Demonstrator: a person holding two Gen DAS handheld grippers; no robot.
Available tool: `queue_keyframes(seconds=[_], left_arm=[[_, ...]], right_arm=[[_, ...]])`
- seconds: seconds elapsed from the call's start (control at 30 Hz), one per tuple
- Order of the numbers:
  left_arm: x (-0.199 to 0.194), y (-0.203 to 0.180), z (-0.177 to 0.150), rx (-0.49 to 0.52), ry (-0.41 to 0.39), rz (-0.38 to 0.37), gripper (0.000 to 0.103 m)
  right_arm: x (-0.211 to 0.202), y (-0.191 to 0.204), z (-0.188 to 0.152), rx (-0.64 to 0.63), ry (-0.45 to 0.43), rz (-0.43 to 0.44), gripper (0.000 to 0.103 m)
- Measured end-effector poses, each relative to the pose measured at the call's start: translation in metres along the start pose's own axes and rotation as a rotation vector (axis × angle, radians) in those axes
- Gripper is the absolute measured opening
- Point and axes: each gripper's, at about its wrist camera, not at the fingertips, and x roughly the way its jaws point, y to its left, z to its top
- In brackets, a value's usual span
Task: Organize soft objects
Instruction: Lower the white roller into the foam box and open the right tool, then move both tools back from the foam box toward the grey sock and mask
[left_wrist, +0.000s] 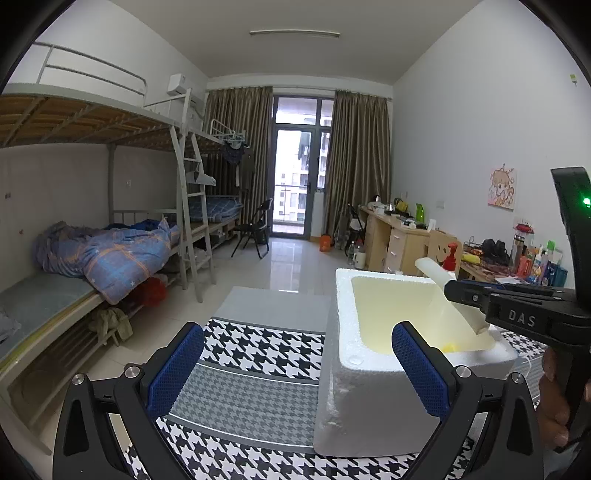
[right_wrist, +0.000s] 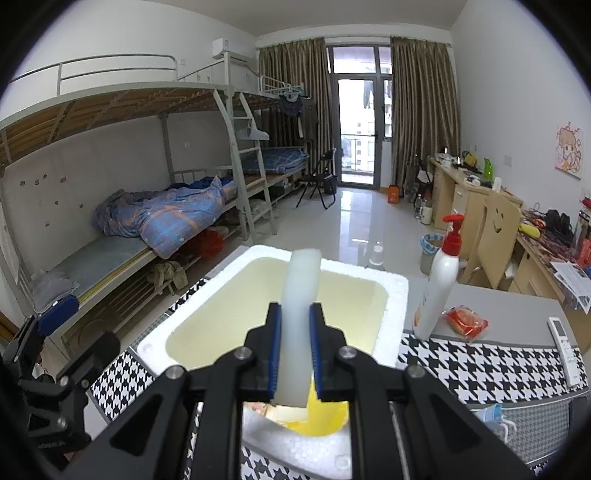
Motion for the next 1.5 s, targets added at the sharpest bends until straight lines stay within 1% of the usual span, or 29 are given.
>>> queue_keyframes(seconds=[0.2, 0.27, 0.33, 0.4, 0.43, 0.47, 0.57, 0.63, 0.83, 0.97, 1.3, 1.37, 1.5], left_arm=[[-0.001, 0.001, -0.001, -0.004, 0.003, -0.002, 0.102], [-0.001, 0.002, -0.002, -0.005, 0.003, 0.0, 0.102], [-0.001, 0.003, -0.002, -0.007, 0.001, 0.008, 0.102], [-0.001, 0.006, -0.002, -0.013, 0.0, 0.011, 0.102], [-0.001, 0.006, -0.003, -0.015, 0.0, 0.013, 0.102], [-0.001, 0.007, -0.003, -0.015, 0.001, 0.016, 0.102], [0.0, 0.009, -0.002, -0.016, 0.001, 0.022, 0.102], [-0.001, 0.009, -0.001, -0.019, 0.0, 0.026, 0.102], [-0.002, 0.01, 0.001, -0.022, -0.003, 0.033, 0.102], [-0.005, 0.01, 0.001, -0.019, -0.005, 0.035, 0.102], [-0.011, 0.007, 0.003, -0.011, -0.013, 0.03, 0.102], [-0.013, 0.006, 0.004, -0.008, -0.017, 0.026, 0.102], [-0.018, 0.003, 0.005, 0.002, -0.031, 0.023, 0.102]], right_arm=[[0.01, 0.004, 0.001, -0.014, 0.027, 0.0, 0.019], [0.012, 0.006, 0.001, -0.014, 0.032, 0.002, 0.025], [0.014, 0.006, 0.001, -0.012, 0.037, 0.009, 0.027], [0.015, 0.004, 0.001, -0.002, 0.039, 0.015, 0.04], [0.015, 0.003, 0.001, 0.001, 0.037, 0.019, 0.056], [0.014, 0.003, 0.002, 0.004, 0.03, 0.027, 0.068], [0.01, 0.004, 0.002, -0.005, 0.009, 0.035, 0.077], [0.007, 0.006, 0.001, -0.014, 0.002, 0.031, 0.08], [0.003, 0.004, 0.0, 0.002, -0.005, 0.042, 0.081], [-0.002, 0.002, 0.0, 0.006, -0.021, 0.041, 0.087], [-0.016, -0.001, -0.001, 0.007, -0.049, 0.047, 0.088], [-0.018, -0.002, -0.003, 0.009, -0.055, 0.041, 0.091], [-0.023, -0.006, -0.005, 0.009, -0.067, 0.036, 0.092]])
